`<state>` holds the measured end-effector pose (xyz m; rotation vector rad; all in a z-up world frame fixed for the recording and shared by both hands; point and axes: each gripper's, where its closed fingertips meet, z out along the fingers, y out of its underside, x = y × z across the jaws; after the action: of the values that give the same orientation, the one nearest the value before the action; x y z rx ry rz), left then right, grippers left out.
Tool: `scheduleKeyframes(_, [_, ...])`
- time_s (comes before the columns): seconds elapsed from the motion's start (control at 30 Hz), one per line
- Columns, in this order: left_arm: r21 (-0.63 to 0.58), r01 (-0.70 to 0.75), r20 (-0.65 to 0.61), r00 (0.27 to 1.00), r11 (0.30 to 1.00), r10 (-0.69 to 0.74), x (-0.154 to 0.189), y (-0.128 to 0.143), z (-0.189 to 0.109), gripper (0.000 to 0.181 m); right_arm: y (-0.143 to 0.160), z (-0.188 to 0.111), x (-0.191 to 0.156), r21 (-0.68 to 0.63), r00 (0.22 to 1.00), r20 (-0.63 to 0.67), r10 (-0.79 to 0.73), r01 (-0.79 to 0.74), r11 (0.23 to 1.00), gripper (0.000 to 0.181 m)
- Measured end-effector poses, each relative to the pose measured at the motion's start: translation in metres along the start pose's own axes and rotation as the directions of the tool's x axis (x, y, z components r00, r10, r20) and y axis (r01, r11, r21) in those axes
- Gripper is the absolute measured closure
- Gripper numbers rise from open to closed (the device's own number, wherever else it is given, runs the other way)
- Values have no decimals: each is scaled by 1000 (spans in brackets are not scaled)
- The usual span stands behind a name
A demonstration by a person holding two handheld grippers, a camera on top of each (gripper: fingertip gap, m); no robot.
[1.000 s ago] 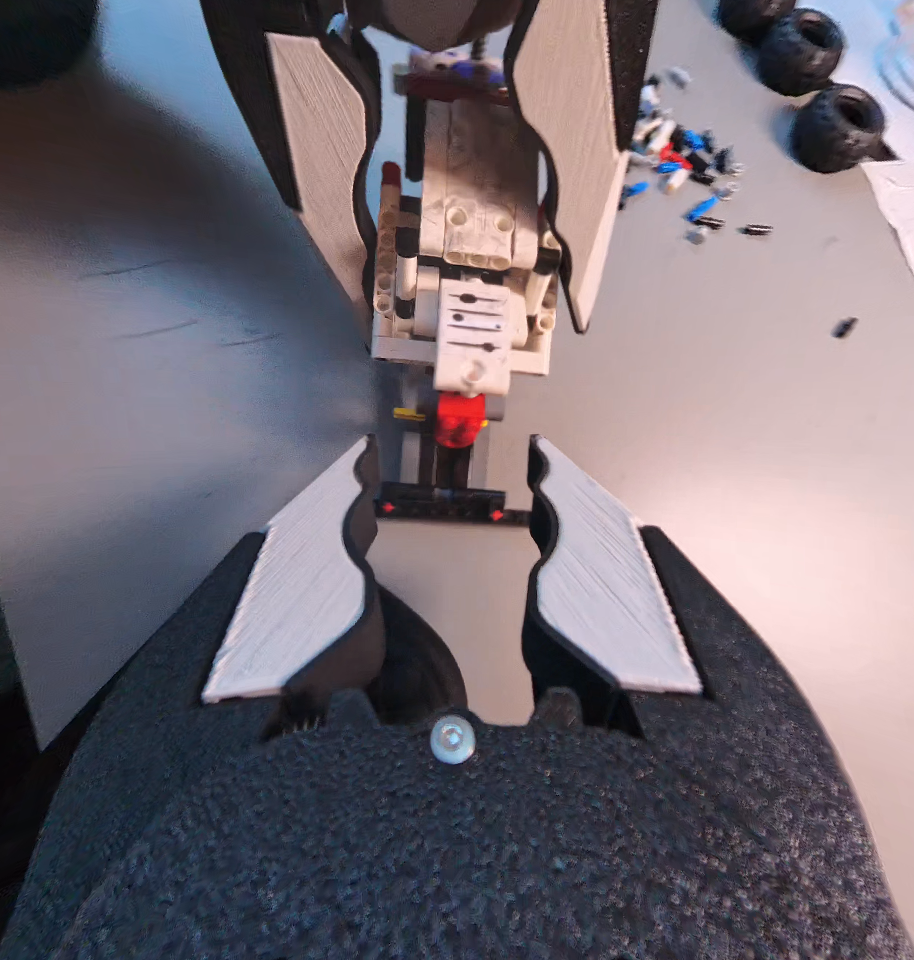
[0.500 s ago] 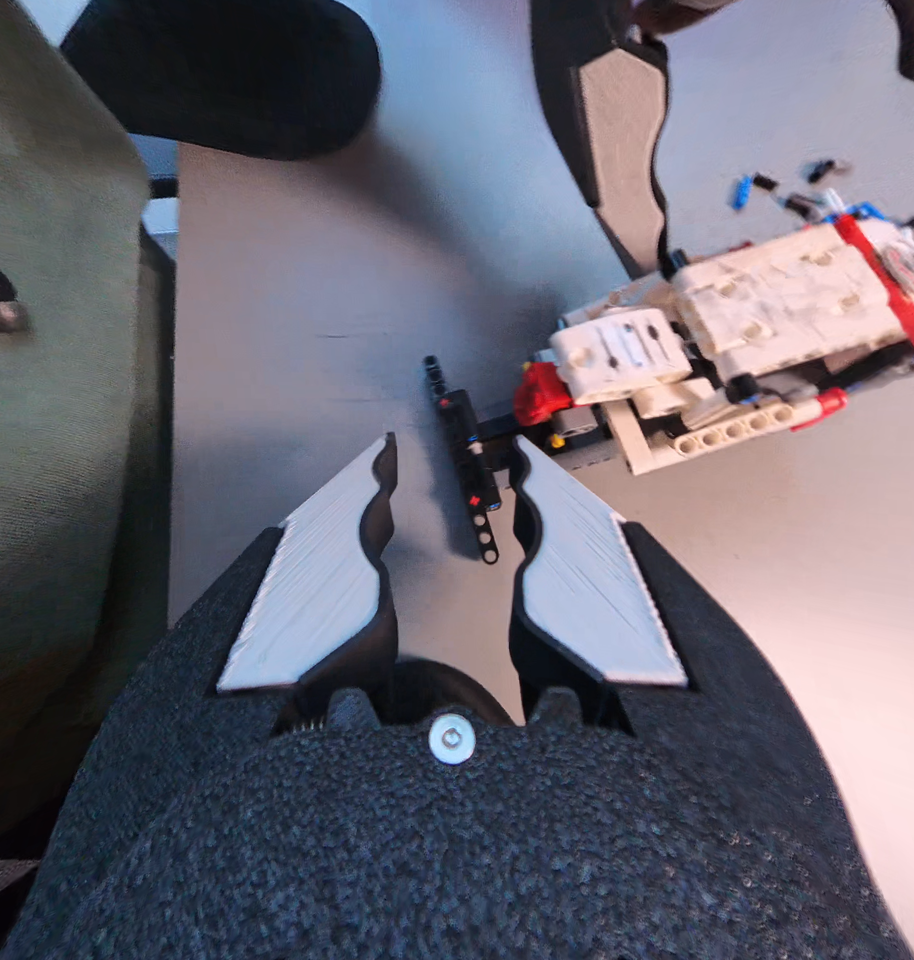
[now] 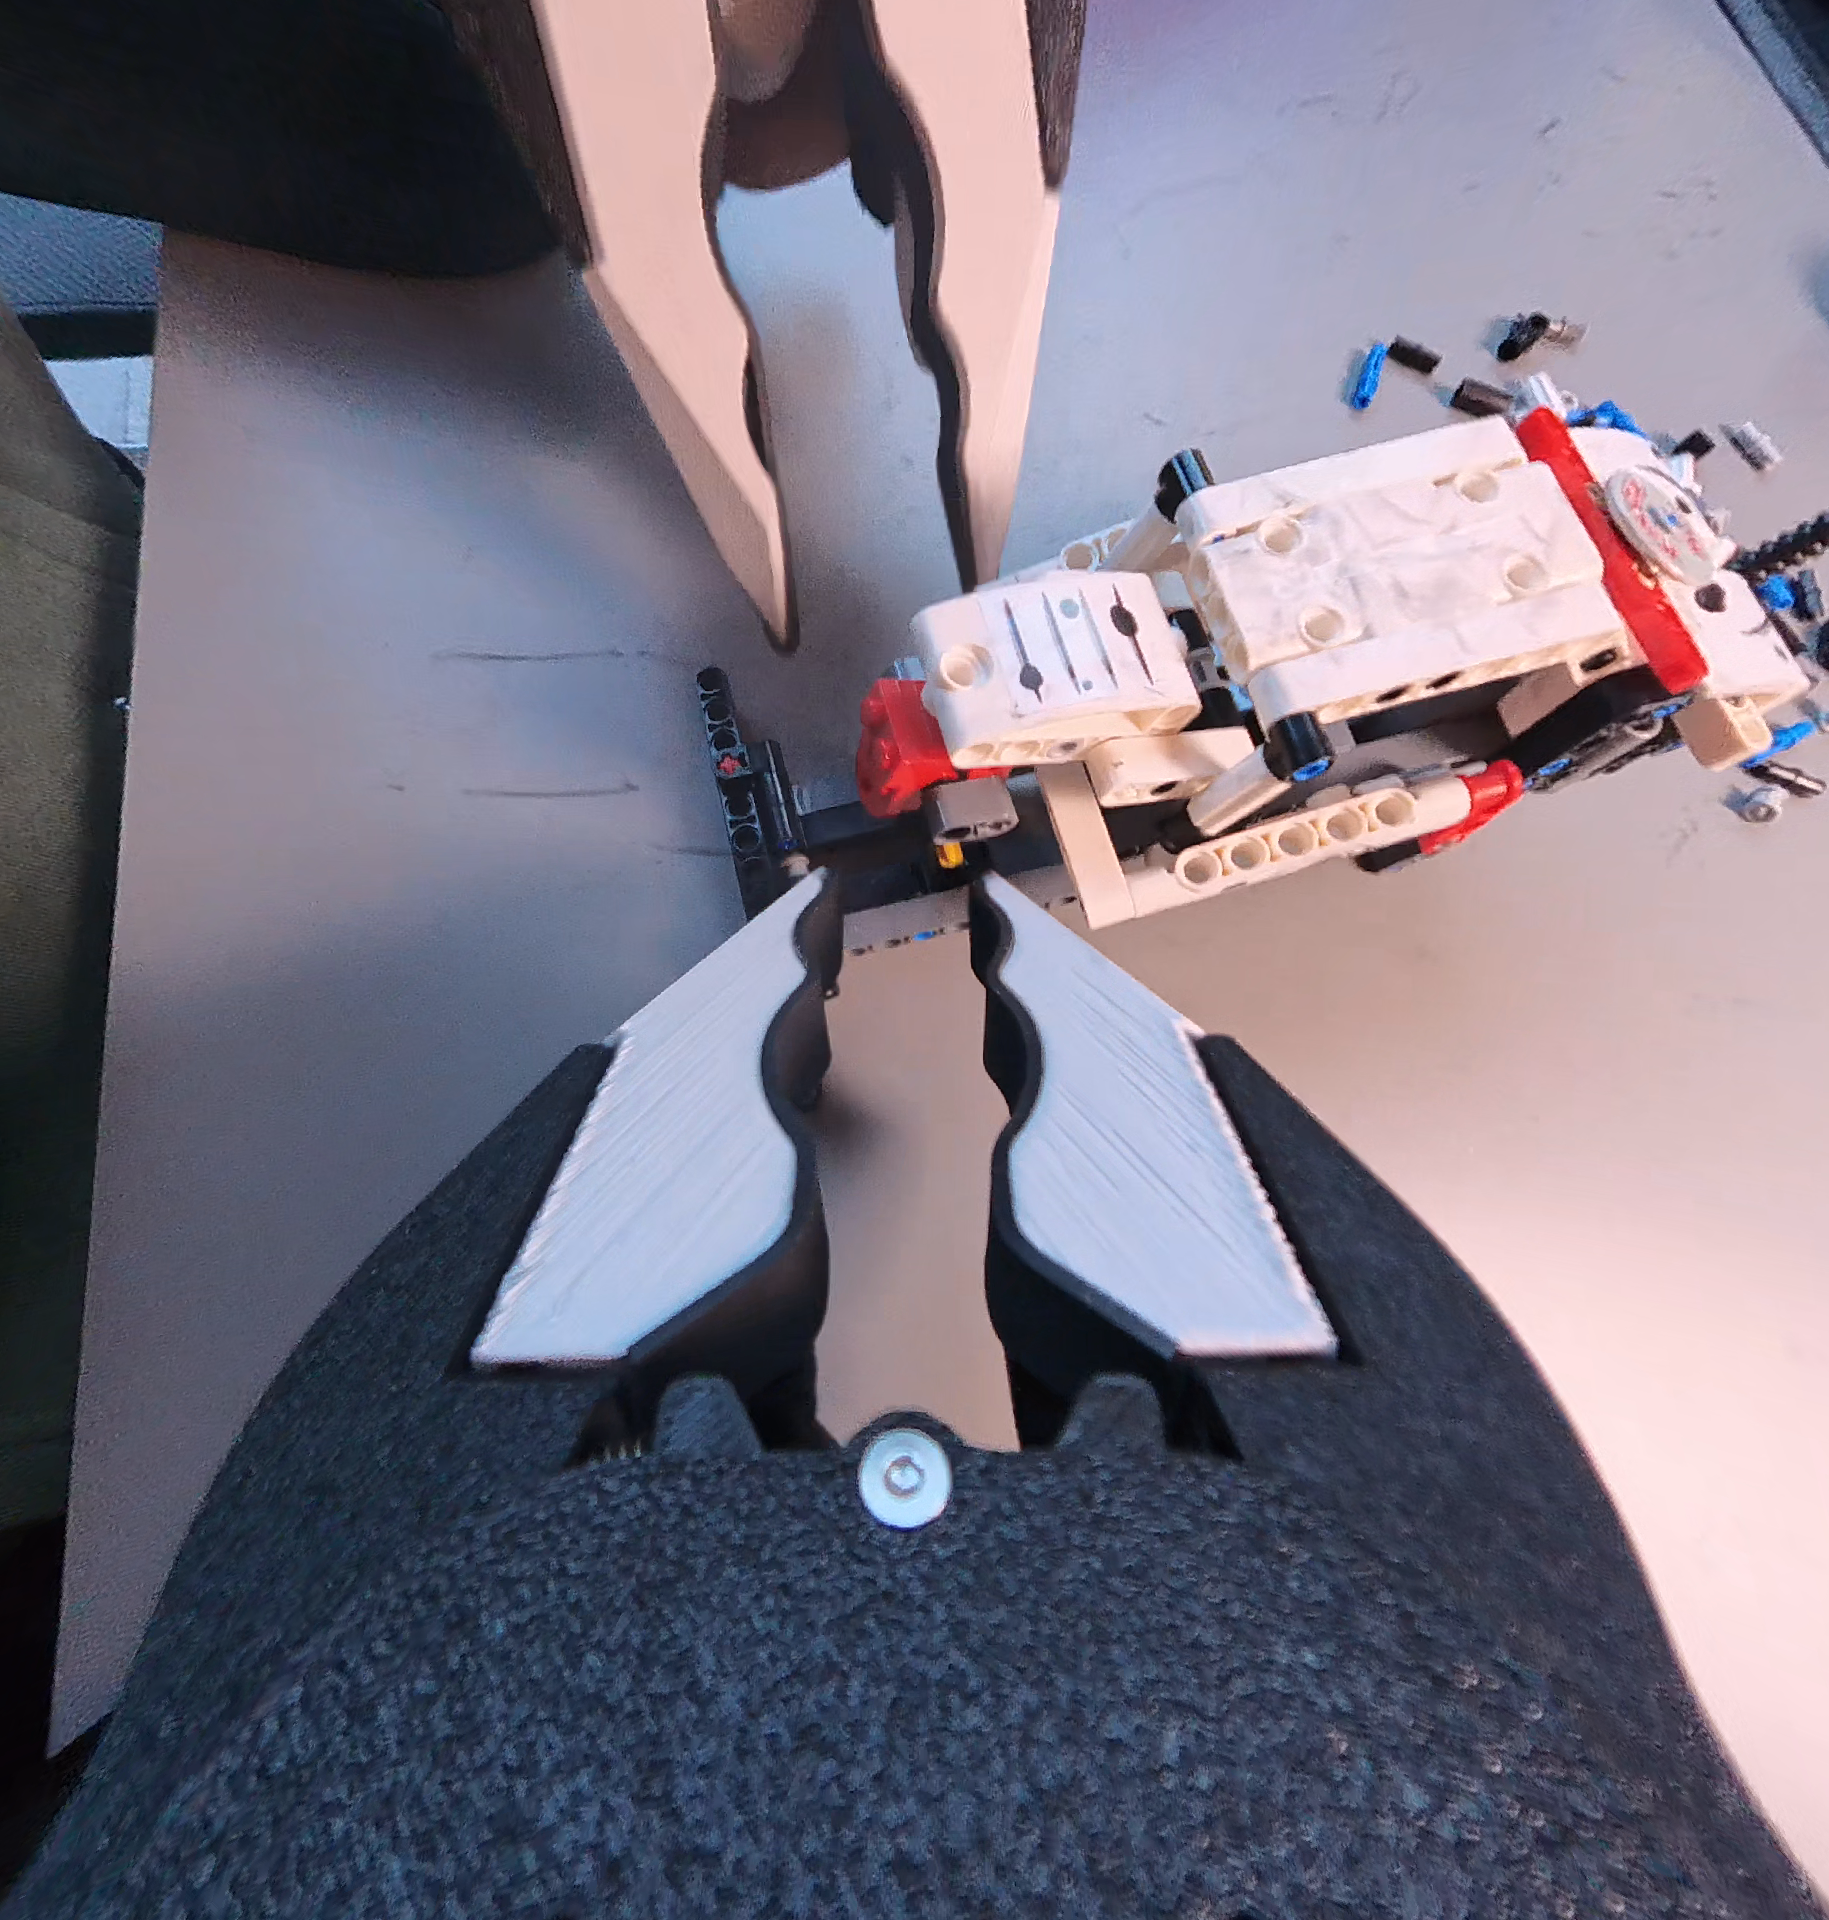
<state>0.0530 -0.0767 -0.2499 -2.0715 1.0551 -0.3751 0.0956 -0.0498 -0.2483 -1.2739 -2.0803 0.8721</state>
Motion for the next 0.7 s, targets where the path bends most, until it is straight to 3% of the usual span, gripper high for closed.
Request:
scheduleKeyframes(0.1, [-26, -10, -1, 1000, 1000, 10, 6, -2, 14, 147, -7, 5, -3, 19, 1000, 4, -29, 29, 999, 162])
scheduleKeyframes(0.2, [-44, 0, 11, 1000, 999, 0, 5, -1, 20, 161, -11, 10, -3, 24, 999, -6, -51, 51, 998, 162])
scheduleKeyframes(0.37, [24, 78, 57, 995, 997, -79, -5, 3, -7, 153, -12, 4, -9, 55, 998, 3, -68, 67, 996, 162])
scheduleKeyframes(0.47, [190, 162, 184, 963, 968, -197, -25, 0, -52, 134, -22, -8, -10, 152, 998, 19, -53, 49, 987, 162])
scheduleKeyframes(0.53, [317, 190, 310, 905, 929, -291, -44, 2, -99, 127, -29, -16, -5, 211, 1000, 20, -21, 16, 977, 157])
scheduleKeyframes(0.63, [461, 196, 496, 752, 866, -434, -72, 24, -187, 122, -34, -22, 7, 268, 1000, 1, 23, -23, 963, 153])
scheduleKeyframes(0.7, [480, 242, 609, 601, 843, -518, -89, 62, -243, 127, -36, -25, 18, 299, 998, -38, 46, -33, 954, 152])
